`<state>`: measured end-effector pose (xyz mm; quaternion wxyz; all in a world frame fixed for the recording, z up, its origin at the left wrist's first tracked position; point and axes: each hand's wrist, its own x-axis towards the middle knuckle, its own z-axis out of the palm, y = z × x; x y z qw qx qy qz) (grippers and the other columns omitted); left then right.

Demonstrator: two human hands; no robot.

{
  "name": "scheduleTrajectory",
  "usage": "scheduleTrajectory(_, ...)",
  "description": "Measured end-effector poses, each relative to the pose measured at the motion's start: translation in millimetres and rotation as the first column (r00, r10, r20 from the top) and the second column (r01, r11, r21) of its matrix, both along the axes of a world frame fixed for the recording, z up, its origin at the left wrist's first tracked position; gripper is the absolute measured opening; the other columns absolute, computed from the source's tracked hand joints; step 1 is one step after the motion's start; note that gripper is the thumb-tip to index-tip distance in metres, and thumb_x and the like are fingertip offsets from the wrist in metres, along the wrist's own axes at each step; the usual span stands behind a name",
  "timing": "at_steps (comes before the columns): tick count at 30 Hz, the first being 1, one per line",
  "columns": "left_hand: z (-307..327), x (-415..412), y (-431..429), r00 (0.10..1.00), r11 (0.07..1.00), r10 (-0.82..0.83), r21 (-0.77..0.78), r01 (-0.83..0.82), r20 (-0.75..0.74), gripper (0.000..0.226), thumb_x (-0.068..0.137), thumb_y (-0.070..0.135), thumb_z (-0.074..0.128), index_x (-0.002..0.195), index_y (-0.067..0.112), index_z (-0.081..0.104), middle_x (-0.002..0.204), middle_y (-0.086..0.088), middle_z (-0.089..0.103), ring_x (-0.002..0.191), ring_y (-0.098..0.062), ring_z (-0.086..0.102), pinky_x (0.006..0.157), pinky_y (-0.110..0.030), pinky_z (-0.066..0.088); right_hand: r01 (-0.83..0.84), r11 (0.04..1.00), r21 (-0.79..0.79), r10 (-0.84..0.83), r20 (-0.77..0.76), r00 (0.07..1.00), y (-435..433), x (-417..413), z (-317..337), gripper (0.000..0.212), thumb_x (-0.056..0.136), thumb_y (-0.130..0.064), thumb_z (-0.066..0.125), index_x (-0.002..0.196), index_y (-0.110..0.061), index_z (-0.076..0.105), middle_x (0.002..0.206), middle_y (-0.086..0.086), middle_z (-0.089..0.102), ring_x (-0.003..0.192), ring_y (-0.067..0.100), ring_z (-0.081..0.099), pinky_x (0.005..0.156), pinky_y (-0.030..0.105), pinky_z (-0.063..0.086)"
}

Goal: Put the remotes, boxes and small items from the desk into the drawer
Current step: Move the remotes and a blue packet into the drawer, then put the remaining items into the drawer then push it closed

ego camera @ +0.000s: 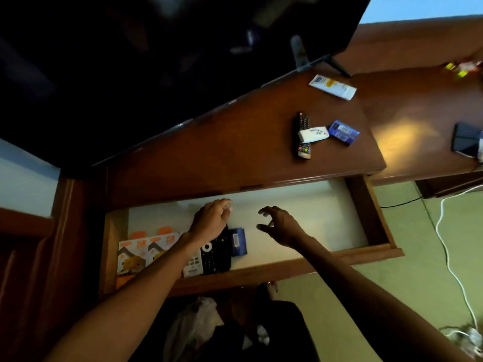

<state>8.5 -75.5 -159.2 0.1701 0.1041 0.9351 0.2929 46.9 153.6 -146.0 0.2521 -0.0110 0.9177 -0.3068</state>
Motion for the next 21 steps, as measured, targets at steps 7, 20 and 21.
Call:
scheduleTrajectory(7,62,-62,74,0.994,0.986,0.025,0.17,-0.005,-0.111,0.027,0.098,0.035,0.049,0.12,0.028,0.062,0.111,0.0,0.073,0.097,-0.016,0.069,0.079,-0.035,0.058,0.206,0.978,-0.003,-0.198,-0.298,0.934,87,-57,60,0.022,0.082,-0.036,0.059,0.102,-0.026,0.057,0.094,0.001,0.072,0.082,0.032,0.068,0.07,0.043,0.054)
scheduleTrajectory(20,88,-173,194,0.94,0.924,0.294,0.302,-0.233,-0.174,0.025,0.096,0.037,0.05,0.117,0.031,0.062,0.099,0.0,0.072,0.08,-0.013,0.068,0.072,-0.041,0.06,-0.36,0.845,0.396,0.462,-0.2,0.864,188,-227,72,0.065,0.084,-0.02,0.064,0.144,-0.015,0.039,0.151,0.014,0.038,0.137,0.035,0.037,0.108,0.046,0.035)
scheduleTrajectory(21,86,-176,199,0.935,0.916,0.315,0.309,-0.255,-0.163,0.025,0.096,0.038,0.05,0.117,0.031,0.061,0.098,0.002,0.071,0.08,-0.013,0.067,0.072,-0.042,0.061,-0.381,0.835,0.397,0.487,-0.212,0.847,192,-230,70,0.06,0.085,-0.02,0.063,0.141,-0.016,0.043,0.148,0.014,0.042,0.133,0.036,0.043,0.105,0.046,0.038)
